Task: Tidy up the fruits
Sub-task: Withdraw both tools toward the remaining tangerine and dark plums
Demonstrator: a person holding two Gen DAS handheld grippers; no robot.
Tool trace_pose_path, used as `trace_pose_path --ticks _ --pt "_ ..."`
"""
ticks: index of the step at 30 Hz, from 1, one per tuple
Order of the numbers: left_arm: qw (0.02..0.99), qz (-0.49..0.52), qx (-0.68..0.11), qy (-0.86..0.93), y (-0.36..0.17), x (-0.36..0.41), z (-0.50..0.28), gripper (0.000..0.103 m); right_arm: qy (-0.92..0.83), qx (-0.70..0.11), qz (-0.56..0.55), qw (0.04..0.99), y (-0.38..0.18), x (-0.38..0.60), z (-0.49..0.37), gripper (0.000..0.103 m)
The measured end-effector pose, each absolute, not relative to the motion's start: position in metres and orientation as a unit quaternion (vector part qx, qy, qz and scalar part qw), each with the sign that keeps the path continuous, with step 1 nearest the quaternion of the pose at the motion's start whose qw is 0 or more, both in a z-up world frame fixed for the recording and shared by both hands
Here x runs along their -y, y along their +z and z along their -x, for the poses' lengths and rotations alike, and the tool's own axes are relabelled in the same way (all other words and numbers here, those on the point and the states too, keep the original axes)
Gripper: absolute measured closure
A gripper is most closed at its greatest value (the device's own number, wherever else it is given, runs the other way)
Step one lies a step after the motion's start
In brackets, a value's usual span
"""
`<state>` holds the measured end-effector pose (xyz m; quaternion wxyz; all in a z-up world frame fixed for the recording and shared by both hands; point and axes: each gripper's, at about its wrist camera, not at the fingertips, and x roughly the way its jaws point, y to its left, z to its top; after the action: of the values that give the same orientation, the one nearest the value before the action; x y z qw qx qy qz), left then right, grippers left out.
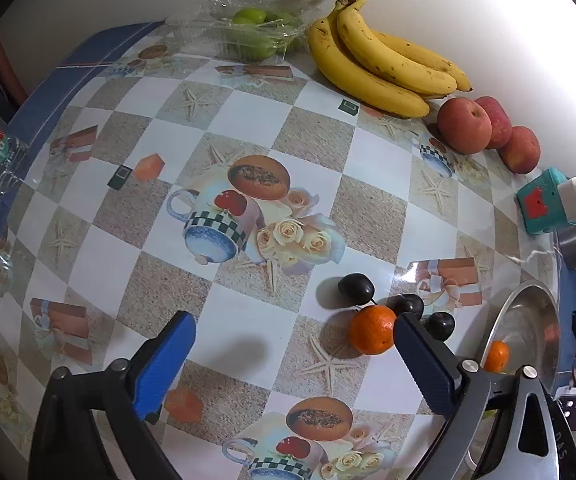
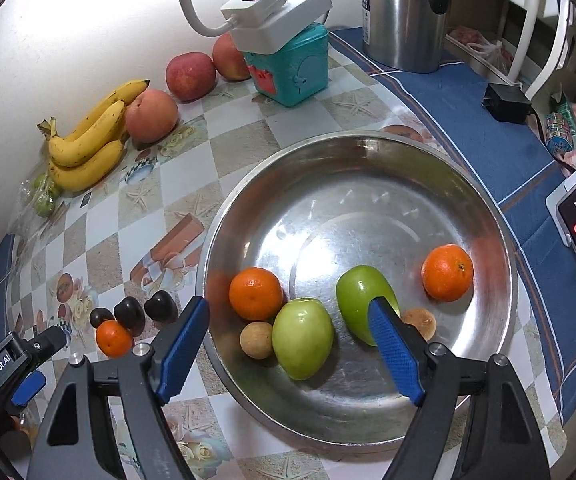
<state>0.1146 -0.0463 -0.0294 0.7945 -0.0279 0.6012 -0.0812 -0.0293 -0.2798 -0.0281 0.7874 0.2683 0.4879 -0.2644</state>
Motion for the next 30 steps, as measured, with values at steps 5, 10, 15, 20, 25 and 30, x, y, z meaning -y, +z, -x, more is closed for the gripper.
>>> trace_pose_path --ticks 5,10,15,20,25,30 --pt "0.798 0.026 -0.597 -0.075 -0.029 0.045 -0.115 0.000 -0.264 -0.486 -0.269 0.789 -0.028 0.279 0.029 0.013" --pt "0.800 0.018 -0.595 -0.074 -0.029 0.047 -0.114 0.000 -0.264 -0.482 -0.267 0.792 -0.027 0.278 0.028 0.006" --pt "0.801 0.013 -0.593 -0.082 -0.027 0.050 -0.113 0.000 -0.258 -0.476 -0.270 0.796 -0.025 0.278 0.028 0.006" --pt "0.802 0.009 -0.592 -0.086 -0.025 0.051 -0.113 0.000 -0.246 -0.475 -0.273 0.800 -0.025 0.274 0.025 0.006" --pt "0.802 0.001 -0.591 -0.082 -0.025 0.048 -0.116 0.000 -0.223 -0.475 -0.263 0.809 -0.024 0.264 0.018 0.006" --pt "0.808 -0.012 -0.585 -0.070 -0.024 0.040 -0.119 0.000 -0.203 -0.484 -0.238 0.817 -0.023 0.246 0.005 0.006"
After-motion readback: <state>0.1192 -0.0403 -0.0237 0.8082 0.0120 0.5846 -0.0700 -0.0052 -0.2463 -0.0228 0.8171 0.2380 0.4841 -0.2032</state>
